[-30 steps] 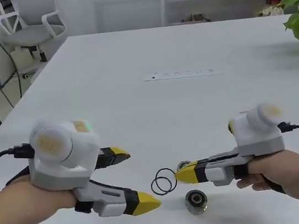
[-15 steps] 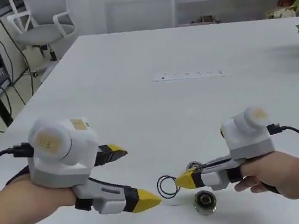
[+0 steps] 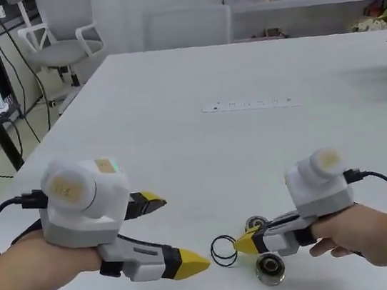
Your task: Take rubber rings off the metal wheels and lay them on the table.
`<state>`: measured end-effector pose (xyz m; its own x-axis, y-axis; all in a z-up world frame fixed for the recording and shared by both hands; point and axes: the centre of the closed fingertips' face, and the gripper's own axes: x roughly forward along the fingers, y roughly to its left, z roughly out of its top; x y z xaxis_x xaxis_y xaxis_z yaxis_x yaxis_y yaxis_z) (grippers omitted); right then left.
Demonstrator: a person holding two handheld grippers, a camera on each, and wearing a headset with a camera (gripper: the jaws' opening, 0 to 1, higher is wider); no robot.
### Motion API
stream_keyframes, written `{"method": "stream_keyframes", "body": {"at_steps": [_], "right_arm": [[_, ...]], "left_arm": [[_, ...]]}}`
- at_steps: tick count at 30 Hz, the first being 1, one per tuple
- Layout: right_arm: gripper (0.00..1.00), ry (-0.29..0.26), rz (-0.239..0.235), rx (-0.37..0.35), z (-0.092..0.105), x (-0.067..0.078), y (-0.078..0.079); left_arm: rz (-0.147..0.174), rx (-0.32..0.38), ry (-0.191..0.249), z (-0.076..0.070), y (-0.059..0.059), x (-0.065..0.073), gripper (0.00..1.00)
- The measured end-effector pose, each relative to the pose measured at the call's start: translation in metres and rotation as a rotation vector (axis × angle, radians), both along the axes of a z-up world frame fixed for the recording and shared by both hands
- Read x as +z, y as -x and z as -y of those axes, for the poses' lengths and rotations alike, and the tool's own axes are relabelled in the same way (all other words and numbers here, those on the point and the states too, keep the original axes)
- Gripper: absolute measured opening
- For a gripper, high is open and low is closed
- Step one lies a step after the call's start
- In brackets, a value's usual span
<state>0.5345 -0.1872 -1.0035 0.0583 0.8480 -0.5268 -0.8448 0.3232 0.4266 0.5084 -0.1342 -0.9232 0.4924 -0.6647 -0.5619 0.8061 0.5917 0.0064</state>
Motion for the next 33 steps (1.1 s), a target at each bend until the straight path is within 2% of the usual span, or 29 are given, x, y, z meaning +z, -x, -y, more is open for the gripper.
{"method": "stream_keyframes", "body": {"at_steps": [9,17,20,22,27,30,33], "right_arm": [[0.13,0.016,0.060,0.008,0.003,0.004,-0.001],[0.20,-0.003,0.078,-0.003,0.006,0.013,-0.003],[0.23,-0.028,0.057,-0.019,0.007,0.019,-0.003],[0.24,-0.037,0.059,-0.021,0.009,0.022,-0.003],[0.25,-0.051,0.074,-0.026,0.016,0.028,-0.004],[0.26,-0.067,0.073,-0.044,0.021,0.032,-0.006],[0.26,-0.079,0.079,-0.057,0.026,0.036,-0.007]], "left_arm": [[-0.001,-0.005,-0.007,0.003,0.003,0.001,0.75],[-0.005,0.000,-0.007,0.005,0.004,0.000,0.75],[-0.011,0.001,-0.007,0.006,0.005,-0.001,0.75],[-0.013,0.001,-0.008,0.007,0.005,-0.002,0.75],[-0.019,0.003,-0.008,0.010,0.005,-0.003,0.75],[-0.030,0.004,0.016,0.014,0.004,0.000,0.75],[-0.027,0.002,0.016,0.017,0.001,0.002,0.75]]}}
